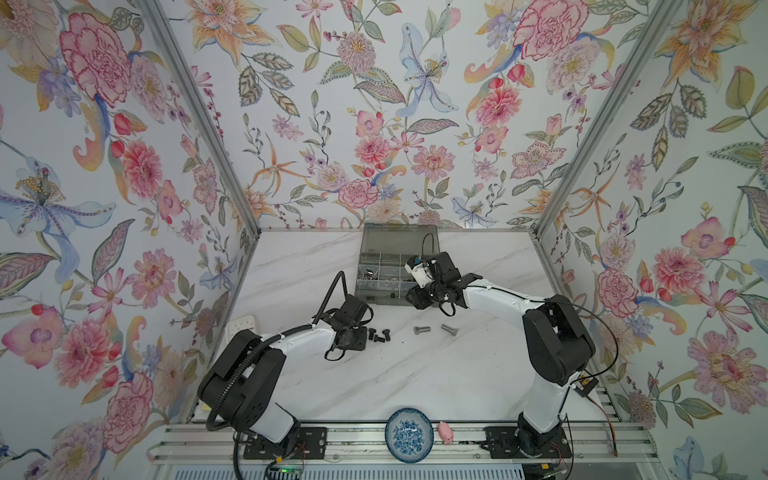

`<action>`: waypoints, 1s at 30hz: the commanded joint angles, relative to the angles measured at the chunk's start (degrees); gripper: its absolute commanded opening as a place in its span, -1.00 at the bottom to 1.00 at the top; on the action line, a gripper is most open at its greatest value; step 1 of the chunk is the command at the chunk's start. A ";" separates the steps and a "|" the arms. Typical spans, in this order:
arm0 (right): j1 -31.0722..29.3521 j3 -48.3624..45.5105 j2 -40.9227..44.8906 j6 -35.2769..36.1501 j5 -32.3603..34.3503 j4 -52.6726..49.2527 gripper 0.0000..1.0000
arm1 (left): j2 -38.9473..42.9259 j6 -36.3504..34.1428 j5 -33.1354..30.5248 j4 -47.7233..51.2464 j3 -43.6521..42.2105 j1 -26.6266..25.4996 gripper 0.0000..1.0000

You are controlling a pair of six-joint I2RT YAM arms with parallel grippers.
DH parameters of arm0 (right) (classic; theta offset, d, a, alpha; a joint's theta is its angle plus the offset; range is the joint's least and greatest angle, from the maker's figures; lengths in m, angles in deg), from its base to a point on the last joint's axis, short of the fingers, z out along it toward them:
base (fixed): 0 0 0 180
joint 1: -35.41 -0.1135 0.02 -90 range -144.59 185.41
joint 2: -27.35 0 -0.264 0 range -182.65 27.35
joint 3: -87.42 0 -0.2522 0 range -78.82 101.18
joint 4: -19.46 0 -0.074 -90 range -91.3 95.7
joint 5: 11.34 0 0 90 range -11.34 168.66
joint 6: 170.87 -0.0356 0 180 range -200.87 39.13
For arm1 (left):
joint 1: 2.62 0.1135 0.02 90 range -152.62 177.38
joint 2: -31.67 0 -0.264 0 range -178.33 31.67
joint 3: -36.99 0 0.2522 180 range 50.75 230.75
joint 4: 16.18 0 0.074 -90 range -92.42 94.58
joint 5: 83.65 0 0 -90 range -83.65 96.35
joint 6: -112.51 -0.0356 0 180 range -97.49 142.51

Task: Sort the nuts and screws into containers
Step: 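Lower the open left gripper around a black hex bolt and close it, then lift the black bolt with the left gripper and carry it over the box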

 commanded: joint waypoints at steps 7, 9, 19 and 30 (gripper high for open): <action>0.32 -0.94 0.81 -1.24 -0.87 0.35 -0.01 | -0.59 1.52 -2.25 1.21 1.01 -0.55 -0.18; 0.31 -0.98 0.83 -1.28 -0.96 0.36 -0.01 | -2.64 1.25 -2.25 1.07 1.37 -0.53 -0.18; 0.33 -1.40 1.21 -1.23 -0.65 0.37 -0.01 | -3.95 0.69 -1.56 0.78 1.64 -0.52 -0.29; 0.43 -1.59 1.59 -1.40 -0.60 0.43 -0.01 | -1.56 0.71 -1.80 0.47 0.48 -0.37 -0.98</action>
